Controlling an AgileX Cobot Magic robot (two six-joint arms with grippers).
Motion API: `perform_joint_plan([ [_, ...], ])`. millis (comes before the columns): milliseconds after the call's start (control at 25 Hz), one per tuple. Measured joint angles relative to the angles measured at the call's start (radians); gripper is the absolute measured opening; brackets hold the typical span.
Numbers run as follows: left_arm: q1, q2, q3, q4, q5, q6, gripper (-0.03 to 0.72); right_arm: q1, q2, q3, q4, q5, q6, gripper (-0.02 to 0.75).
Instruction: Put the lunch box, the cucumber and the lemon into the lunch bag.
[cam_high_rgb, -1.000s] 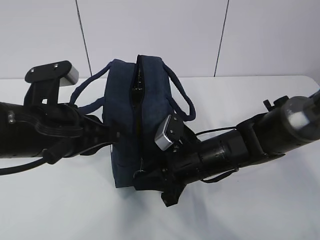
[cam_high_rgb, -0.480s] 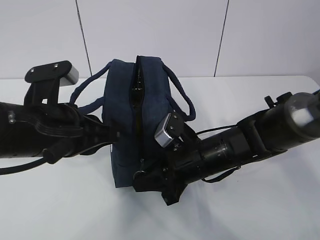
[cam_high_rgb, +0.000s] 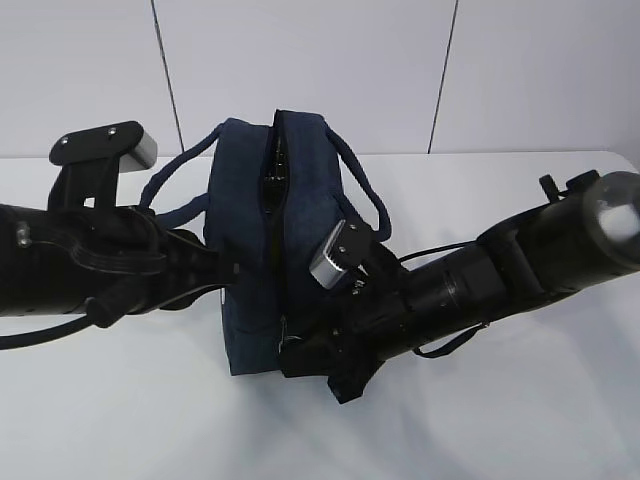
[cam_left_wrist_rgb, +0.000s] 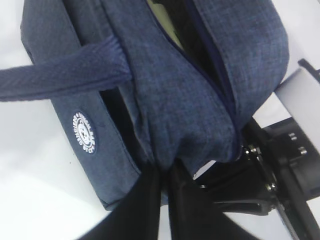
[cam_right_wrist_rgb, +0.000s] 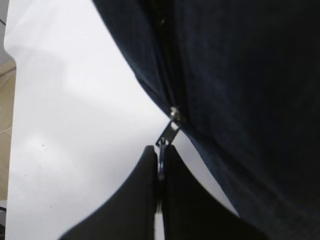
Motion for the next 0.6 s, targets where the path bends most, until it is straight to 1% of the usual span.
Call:
perform_joint_plan([
  [440,0.0,0.0,0.0,0.0,0.0,0.0,0.0,0.0,-0.054,0.0,-0.095,-0.039,0.057,-0.013],
  [600,0.0,0.0,0.0,0.002,0.0,0.0,0.0,0.0,-0.069,0.0,-0.108,-0.047,0.066,-0.013],
])
